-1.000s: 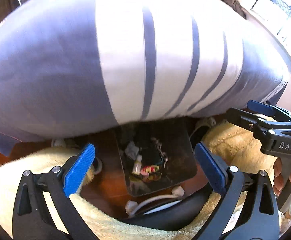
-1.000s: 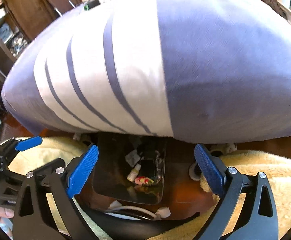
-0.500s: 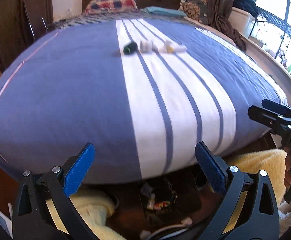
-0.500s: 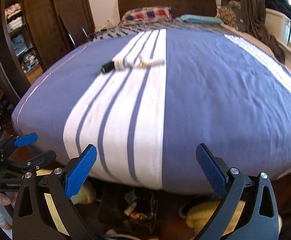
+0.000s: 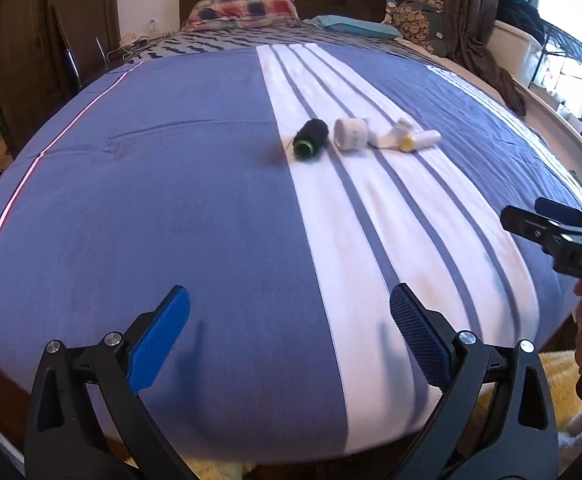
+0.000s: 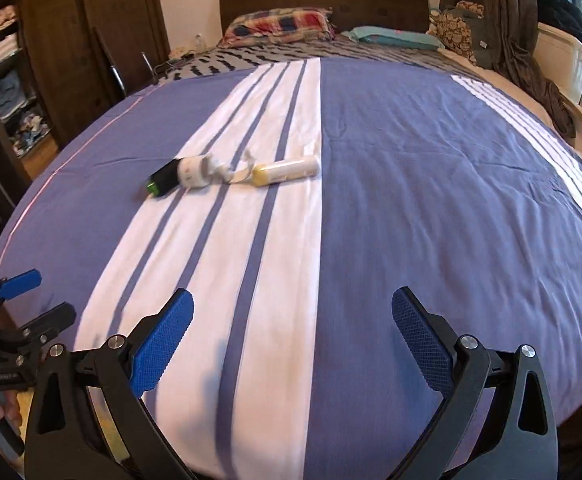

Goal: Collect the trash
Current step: 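Grasp the black thread spool with the left gripper while the right grasps the white cream tube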

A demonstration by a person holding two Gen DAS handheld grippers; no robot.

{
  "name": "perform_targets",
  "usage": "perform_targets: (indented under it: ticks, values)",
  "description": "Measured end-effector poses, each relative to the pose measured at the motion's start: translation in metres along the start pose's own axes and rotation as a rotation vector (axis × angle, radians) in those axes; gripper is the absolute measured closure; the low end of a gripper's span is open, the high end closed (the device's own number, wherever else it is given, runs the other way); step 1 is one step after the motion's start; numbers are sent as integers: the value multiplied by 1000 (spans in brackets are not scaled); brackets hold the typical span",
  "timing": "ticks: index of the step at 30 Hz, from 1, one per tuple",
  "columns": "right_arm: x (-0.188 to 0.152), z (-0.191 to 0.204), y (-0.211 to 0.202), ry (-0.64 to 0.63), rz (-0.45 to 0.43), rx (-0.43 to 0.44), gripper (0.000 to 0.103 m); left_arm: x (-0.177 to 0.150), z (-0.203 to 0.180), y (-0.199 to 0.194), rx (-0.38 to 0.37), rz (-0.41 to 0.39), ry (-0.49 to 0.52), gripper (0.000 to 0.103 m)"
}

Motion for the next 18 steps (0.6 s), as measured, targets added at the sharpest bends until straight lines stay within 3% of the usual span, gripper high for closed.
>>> perform_targets:
  ticks: [9, 18]
  values:
    - [57, 2, 74, -5, 87, -42, 7, 43, 1, 49, 9, 39, 6, 8]
    - [94, 10, 107, -35, 101, -87, 14, 82, 0, 79, -5, 44, 6, 9]
Point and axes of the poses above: each gripper's, at about its wrist camera, not at the fingertips, and y roughly the way its jaws point, z to its left, x to its top, the point moved 5 cm from there along y, roughly the way its jaws point, and after that the axes turned 8 degrees about z, right-handed, at the moved point
